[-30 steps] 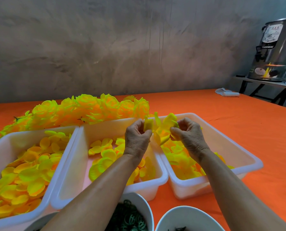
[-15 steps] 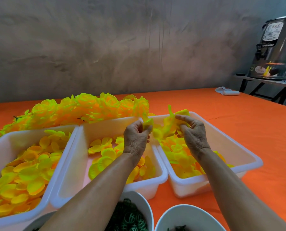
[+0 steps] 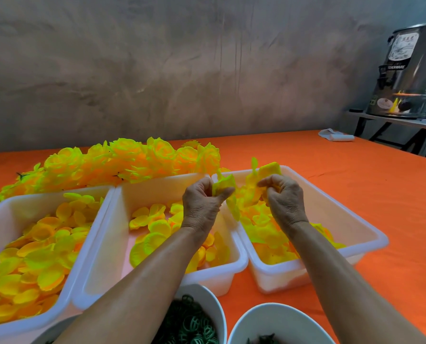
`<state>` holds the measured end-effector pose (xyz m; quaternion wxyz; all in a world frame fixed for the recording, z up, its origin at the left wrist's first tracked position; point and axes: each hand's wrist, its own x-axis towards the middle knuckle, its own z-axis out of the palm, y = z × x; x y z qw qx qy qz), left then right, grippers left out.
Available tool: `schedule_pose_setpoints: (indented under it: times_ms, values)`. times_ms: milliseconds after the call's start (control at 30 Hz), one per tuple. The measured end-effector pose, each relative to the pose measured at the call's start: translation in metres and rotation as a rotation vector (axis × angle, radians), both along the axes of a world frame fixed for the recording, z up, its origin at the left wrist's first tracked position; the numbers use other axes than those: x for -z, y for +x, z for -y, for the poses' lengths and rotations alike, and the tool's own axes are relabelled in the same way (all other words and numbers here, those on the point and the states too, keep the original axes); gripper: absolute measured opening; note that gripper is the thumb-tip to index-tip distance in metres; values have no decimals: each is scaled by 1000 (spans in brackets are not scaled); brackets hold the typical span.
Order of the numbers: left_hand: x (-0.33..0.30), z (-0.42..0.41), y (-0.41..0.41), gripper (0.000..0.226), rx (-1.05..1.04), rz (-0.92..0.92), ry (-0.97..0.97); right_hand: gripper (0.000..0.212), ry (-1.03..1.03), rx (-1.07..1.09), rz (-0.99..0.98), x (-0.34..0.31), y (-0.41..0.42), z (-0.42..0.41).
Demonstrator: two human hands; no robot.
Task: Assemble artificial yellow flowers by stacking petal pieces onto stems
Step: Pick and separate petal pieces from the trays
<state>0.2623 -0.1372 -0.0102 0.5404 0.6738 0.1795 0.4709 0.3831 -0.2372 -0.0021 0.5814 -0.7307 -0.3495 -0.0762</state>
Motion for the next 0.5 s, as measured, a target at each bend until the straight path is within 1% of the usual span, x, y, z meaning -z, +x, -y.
schedule_pose_setpoints:
  times_ms: [67, 167, 267, 367, 433, 500]
  values:
    - [0, 3, 0, 39, 3, -12, 40, 27, -33, -80, 41, 0, -7, -1]
    - [0, 6, -1, 44, 14, -13, 69, 9, -76, -206, 27, -2, -11, 0]
    - [1, 8, -1, 44, 29, -42, 108, 10, -57, -359, -73, -4, -12, 4]
    - [0, 10, 0, 42, 20, -84, 184, 9, -20, -426, -111, -5, -14, 4]
    - [1, 10, 0, 41, 22, -101, 200, 12, 2, -435, -130, -4, -13, 2]
    - [0, 9, 0, 42, 31, -102, 195, 16, 38, -369, -170, -4, -10, 1]
